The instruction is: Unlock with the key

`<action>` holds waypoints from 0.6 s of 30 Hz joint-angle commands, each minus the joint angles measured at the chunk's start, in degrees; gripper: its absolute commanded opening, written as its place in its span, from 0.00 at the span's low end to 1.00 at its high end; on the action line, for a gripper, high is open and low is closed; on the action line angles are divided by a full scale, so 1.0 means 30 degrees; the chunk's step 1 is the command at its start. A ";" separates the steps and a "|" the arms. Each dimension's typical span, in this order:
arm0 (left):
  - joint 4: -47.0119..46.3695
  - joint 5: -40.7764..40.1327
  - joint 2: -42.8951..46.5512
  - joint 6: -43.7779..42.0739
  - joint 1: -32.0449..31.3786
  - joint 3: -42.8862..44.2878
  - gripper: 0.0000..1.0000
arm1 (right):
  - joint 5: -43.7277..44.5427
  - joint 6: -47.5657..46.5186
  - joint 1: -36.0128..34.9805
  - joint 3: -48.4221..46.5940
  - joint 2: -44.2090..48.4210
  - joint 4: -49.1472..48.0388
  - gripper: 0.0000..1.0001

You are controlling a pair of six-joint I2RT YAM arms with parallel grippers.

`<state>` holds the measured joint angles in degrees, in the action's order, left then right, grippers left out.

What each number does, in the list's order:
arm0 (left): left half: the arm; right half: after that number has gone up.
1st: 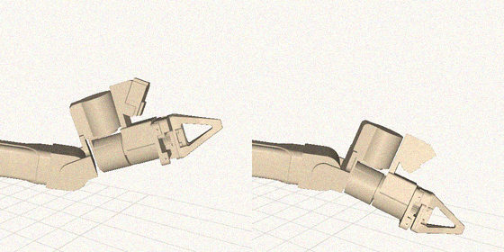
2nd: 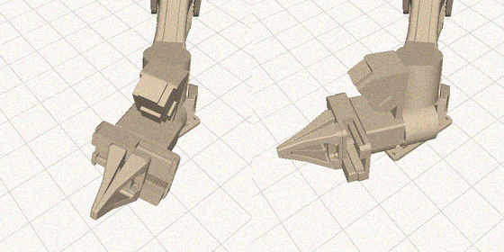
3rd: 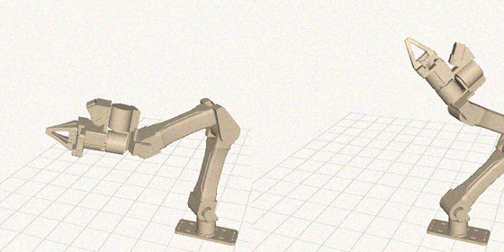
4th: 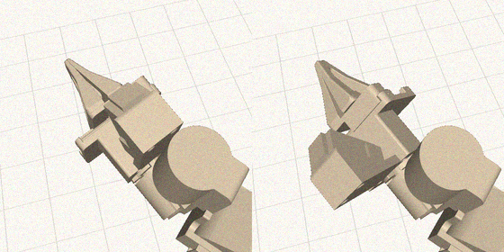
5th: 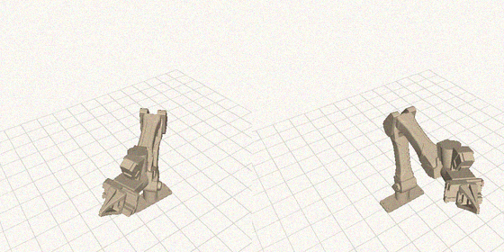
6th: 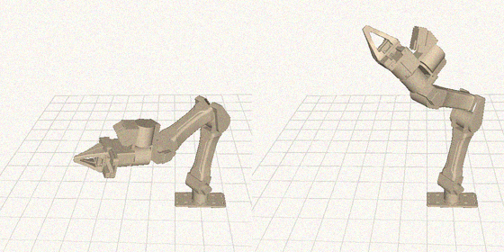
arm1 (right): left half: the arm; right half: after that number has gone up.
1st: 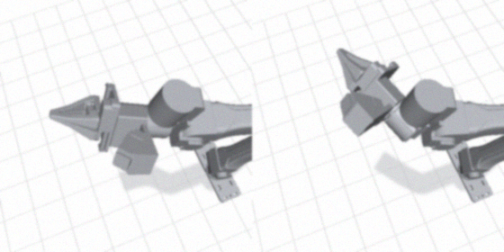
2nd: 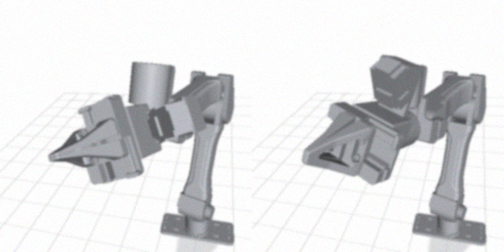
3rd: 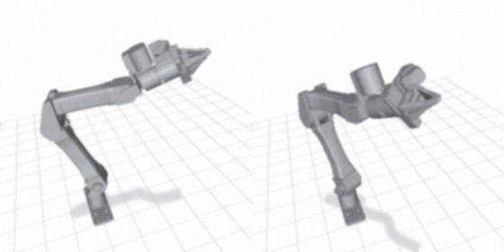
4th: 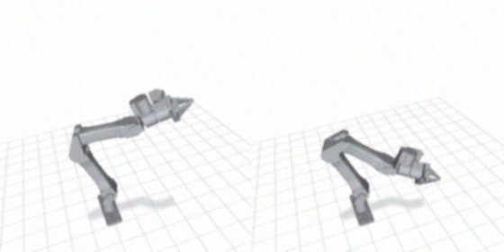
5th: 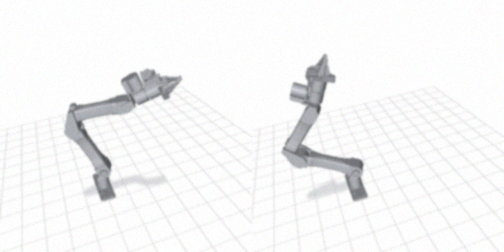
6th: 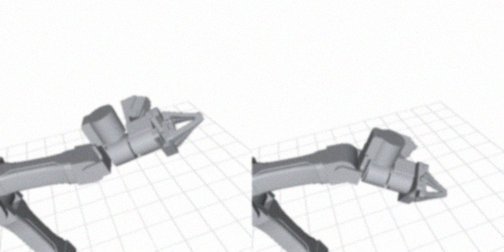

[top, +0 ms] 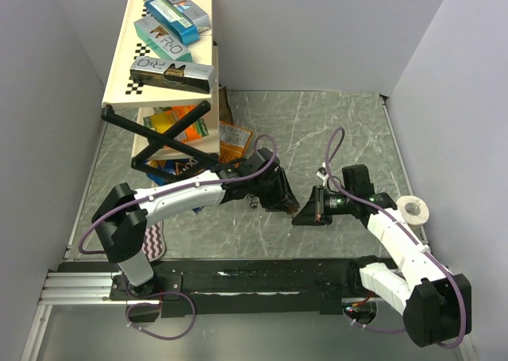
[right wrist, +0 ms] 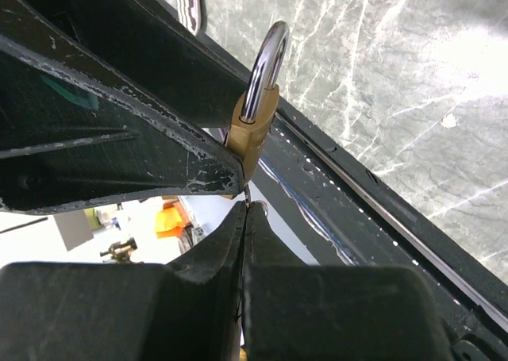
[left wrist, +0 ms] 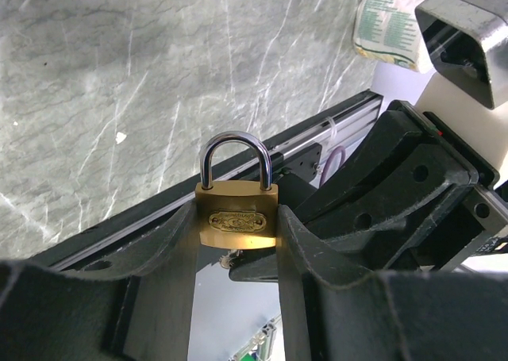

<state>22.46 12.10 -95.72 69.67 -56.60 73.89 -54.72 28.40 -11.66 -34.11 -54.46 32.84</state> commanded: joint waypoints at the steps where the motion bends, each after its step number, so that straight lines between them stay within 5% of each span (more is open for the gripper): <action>1: -0.0660 0.0655 0.0911 -0.0078 -0.0147 0.0244 0.01 | -0.0071 -0.0327 0.0517 -0.1315 -0.0187 -0.0663 0.00; 18: -0.1393 0.1066 0.0824 -0.0693 -0.0352 0.0419 0.01 | -0.1301 -0.1088 0.2480 -0.2721 -0.1594 -0.0107 0.00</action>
<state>18.39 11.16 -95.70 69.01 -56.27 73.89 -58.63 26.87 -6.37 -37.69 -58.52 35.68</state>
